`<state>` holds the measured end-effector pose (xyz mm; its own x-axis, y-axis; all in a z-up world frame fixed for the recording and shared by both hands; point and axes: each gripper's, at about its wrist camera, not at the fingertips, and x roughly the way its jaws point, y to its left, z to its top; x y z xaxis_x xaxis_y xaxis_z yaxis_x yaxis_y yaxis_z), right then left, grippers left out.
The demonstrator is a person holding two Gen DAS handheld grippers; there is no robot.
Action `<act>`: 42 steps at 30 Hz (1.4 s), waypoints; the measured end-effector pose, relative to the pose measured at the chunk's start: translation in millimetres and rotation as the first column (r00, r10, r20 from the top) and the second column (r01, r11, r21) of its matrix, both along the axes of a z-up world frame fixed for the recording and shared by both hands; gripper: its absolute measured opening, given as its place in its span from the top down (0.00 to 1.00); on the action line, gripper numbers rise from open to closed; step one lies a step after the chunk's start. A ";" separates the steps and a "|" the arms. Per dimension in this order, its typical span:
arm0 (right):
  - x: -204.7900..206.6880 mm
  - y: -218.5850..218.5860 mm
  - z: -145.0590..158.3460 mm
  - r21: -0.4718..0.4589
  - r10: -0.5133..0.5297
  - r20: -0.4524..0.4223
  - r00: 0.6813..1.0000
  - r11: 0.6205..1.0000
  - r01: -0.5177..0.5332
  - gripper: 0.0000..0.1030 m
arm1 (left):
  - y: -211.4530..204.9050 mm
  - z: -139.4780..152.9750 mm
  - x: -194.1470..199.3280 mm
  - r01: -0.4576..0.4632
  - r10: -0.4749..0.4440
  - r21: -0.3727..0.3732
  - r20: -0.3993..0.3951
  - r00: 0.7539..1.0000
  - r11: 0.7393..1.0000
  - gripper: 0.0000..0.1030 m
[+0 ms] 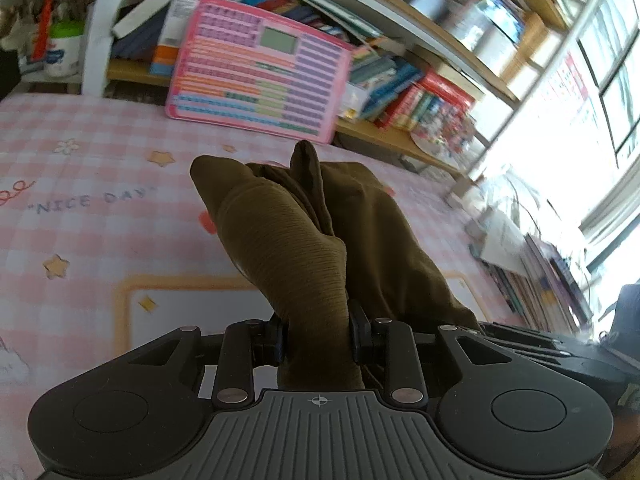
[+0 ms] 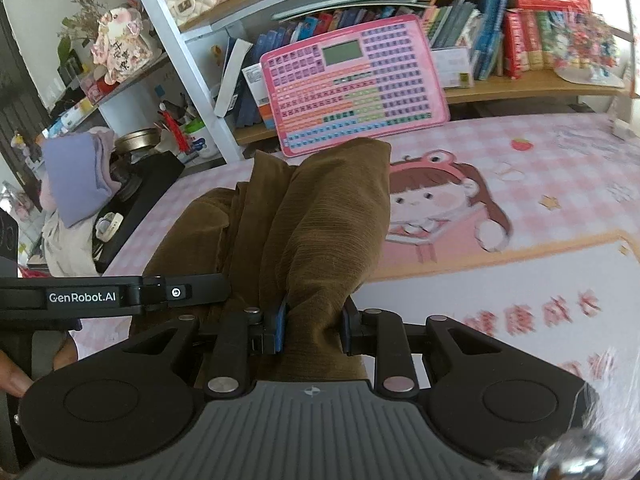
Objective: Fold clothes
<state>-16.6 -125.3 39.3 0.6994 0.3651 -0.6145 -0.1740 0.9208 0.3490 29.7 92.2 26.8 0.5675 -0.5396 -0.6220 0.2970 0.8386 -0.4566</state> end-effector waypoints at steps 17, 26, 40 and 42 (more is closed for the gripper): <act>152.1 75.4 -16.9 -0.041 -0.040 -0.005 0.999 0.998 0.040 0.78 | 70.3 -24.8 146.0 -0.052 0.051 -0.057 -0.012 0.999 0.997 0.74; 203.4 94.6 -39.3 -0.017 -0.036 -0.043 0.998 0.999 0.036 0.78 | 97.0 -43.1 197.9 -0.072 0.070 -0.057 -0.043 0.997 0.996 0.74; 240.5 85.4 -74.9 0.110 -0.129 -0.204 0.970 0.982 0.154 0.71 | 123.4 -76.9 228.3 -0.140 0.127 -0.091 -0.139 0.982 0.986 0.73; 241.0 86.9 -74.4 0.092 -0.134 -0.202 0.970 0.984 0.155 0.68 | 123.6 -77.9 229.2 -0.138 0.125 -0.090 -0.138 0.983 0.986 0.73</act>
<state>224.4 -38.4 -35.0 0.6205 0.3395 -0.7069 0.0394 0.8868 0.4605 258.9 215.7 -51.1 0.5544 -0.5285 -0.6429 0.1193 0.8150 -0.5670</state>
